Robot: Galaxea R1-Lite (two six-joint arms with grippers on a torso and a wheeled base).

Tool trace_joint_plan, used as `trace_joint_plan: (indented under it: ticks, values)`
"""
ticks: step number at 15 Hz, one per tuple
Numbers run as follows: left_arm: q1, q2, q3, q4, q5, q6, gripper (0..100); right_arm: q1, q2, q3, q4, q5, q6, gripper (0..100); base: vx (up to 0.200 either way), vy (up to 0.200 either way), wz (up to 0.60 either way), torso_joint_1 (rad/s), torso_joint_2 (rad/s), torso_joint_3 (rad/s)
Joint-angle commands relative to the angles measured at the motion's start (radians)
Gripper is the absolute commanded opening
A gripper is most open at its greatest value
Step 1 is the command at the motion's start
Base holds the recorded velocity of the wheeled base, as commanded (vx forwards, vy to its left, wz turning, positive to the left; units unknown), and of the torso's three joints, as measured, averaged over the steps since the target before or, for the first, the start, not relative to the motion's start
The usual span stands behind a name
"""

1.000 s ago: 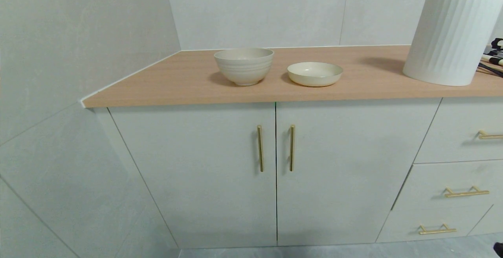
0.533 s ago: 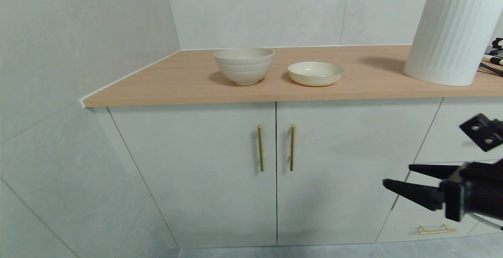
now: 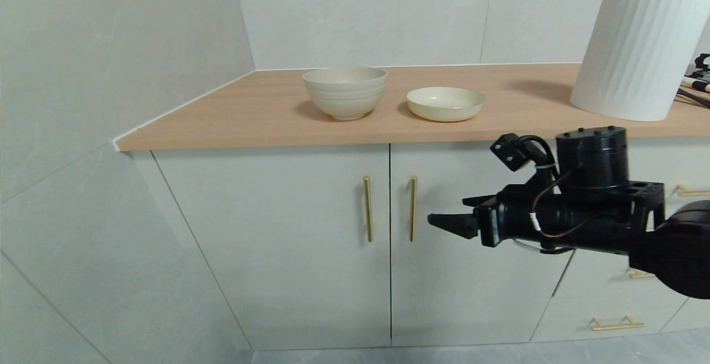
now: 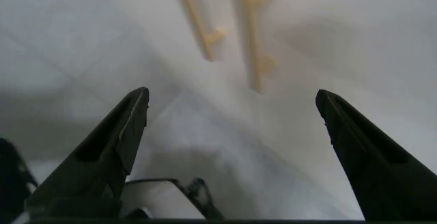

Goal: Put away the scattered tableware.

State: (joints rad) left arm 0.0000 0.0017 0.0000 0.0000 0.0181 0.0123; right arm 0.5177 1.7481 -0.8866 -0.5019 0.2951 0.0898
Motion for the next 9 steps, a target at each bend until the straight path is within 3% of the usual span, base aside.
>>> trace_joint_plan:
  ticks: [1,4,9]
  values:
    - [0.000,0.000,0.000,0.000,0.000,0.000,100,0.039,0.143,-0.101,-0.006,-0.007,0.031,100,0.000,0.000,0.00,0.000,0.00,0.000]
    - [0.000,0.000,0.000,0.000,0.000,0.000,100,0.041,0.162,-0.126,-0.023,-0.007,0.194,100,0.000,0.000,0.00,0.000,0.00,0.000]
    - [0.000,0.001,0.000,0.000,0.000,0.000,100,0.061,0.234,-0.123,-0.187,-0.011,0.203,100,0.000,0.000,0.00,0.000,0.00,0.000]
